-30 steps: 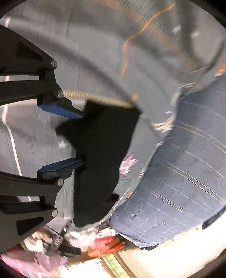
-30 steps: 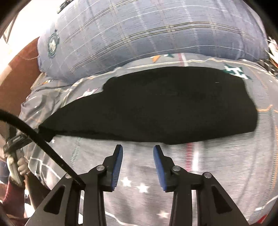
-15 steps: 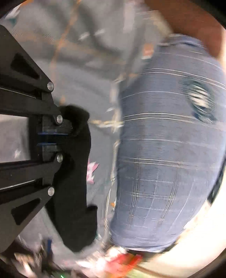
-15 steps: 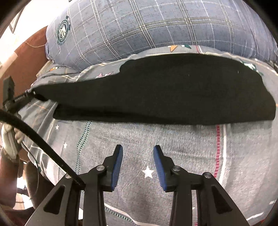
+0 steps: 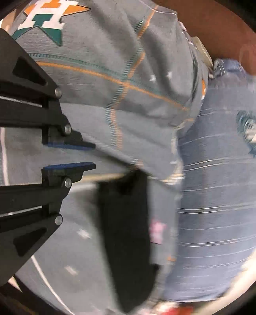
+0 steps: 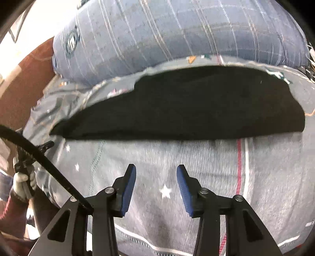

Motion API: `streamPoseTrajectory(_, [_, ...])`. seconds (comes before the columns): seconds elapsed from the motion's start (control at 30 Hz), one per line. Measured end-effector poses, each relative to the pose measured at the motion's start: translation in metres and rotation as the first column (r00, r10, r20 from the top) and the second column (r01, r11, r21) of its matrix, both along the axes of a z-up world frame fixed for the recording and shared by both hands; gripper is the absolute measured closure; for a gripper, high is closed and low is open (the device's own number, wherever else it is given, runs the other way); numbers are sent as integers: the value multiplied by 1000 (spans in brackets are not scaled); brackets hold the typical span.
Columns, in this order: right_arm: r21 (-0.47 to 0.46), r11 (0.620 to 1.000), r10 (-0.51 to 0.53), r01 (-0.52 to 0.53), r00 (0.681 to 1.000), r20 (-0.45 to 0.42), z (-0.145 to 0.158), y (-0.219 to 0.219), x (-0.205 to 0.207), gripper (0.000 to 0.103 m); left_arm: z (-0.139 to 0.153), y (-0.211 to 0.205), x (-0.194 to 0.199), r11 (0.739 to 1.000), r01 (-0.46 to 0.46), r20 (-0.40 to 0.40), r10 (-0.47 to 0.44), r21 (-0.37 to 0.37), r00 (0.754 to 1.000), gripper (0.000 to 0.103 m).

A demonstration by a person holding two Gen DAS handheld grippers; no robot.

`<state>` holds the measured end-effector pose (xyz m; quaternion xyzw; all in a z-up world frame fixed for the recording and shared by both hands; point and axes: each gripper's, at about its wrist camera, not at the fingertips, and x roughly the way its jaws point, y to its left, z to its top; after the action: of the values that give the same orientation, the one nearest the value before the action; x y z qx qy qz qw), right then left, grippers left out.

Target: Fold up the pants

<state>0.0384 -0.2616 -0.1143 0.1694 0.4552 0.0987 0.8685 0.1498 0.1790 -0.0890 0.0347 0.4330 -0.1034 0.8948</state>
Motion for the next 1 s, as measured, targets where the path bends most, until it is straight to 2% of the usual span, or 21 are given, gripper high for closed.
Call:
streamPoseTrajectory(0.03, [15,1000,-14,14,1000,8,2,-2,4,54,6,-1,6,999,-4,2,4,-47,1000,87])
streamPoseTrajectory(0.1, [25,999,-40,40,999,15,4,-4,14,54,10,-14,24,989,7,-18,-10,-147,1000,76])
streamPoseTrajectory(0.17, [20,997,-75,75,997,27,5,-4,28,54,5,-32,37,983,25,-39,-32,-181,999,69])
streamPoseTrajectory(0.23, [9,995,-99,99,995,30,3,-4,43,54,-13,-51,53,986,27,-87,-42,-165,995,65])
streamPoseTrajectory(0.27, [3,995,-97,97,995,19,0,-5,50,48,-26,-60,59,989,22,-127,-41,-147,991,63])
streamPoseTrajectory(0.3, [7,995,-99,99,995,-8,-6,-9,58,47,-39,-64,64,992,9,-159,-29,-127,987,61])
streamPoseTrajectory(0.33, [12,993,-114,115,993,-36,-12,-16,63,48,-39,-63,63,989,22,-126,-41,-148,991,60])
streamPoseTrajectory(0.37, [39,992,-122,124,992,-42,-16,-26,64,55,-38,-62,61,988,27,-116,-45,-153,992,58])
streamPoseTrajectory(0.4, [67,989,-129,131,991,-38,-17,-35,62,57,-38,-60,60,987,30,-125,-50,-156,991,58])
streamPoseTrajectory(0.5, [-34,971,-236,235,971,-41,-11,-68,47,57,-32,-50,53,983,25,-135,-49,-180,990,58])
streamPoseTrajectory(0.57, [-81,941,-332,328,942,-41,-9,-97,34,57,-26,-43,48,982,4,-128,-28,-188,991,58])
streamPoseTrajectory(0.6, [-83,916,-397,393,917,-38,-6,-116,24,57,-20,-39,41,980,2,-112,-25,-200,993,58])
streamPoseTrajectory(0.63, [-48,905,-424,422,905,-31,-4,-128,18,63,-17,-38,38,978,1,-103,-23,-207,994,58])
streamPoseTrajectory(0.67, [-6,888,-460,460,887,-25,1,-141,10,60,-11,-35,30,976,-5,-86,-14,-220,996,58])
streamPoseTrajectory(0.73, [-20,842,-539,539,843,1,10,-158,0,52,-5,-30,18,969,-19,-74,1,-247,997,58])
streamPoseTrajectory(0.83, [56,805,-592,590,806,14,12,-177,-9,51,0,-24,3,948,-49,-87,22,-313,996,58])
streamPoseTrajectory(0.93, [85,802,-592,591,806,-11,1,-183,-4,48,0,-25,-11,931,-59,-106,22,-361,994,57])
streamPoseTrajectory(1.0, [66,820,-567,569,822,-44,-12,-179,8,33,-1,-30,-20,930,-65,-109,27,-363,994,57])
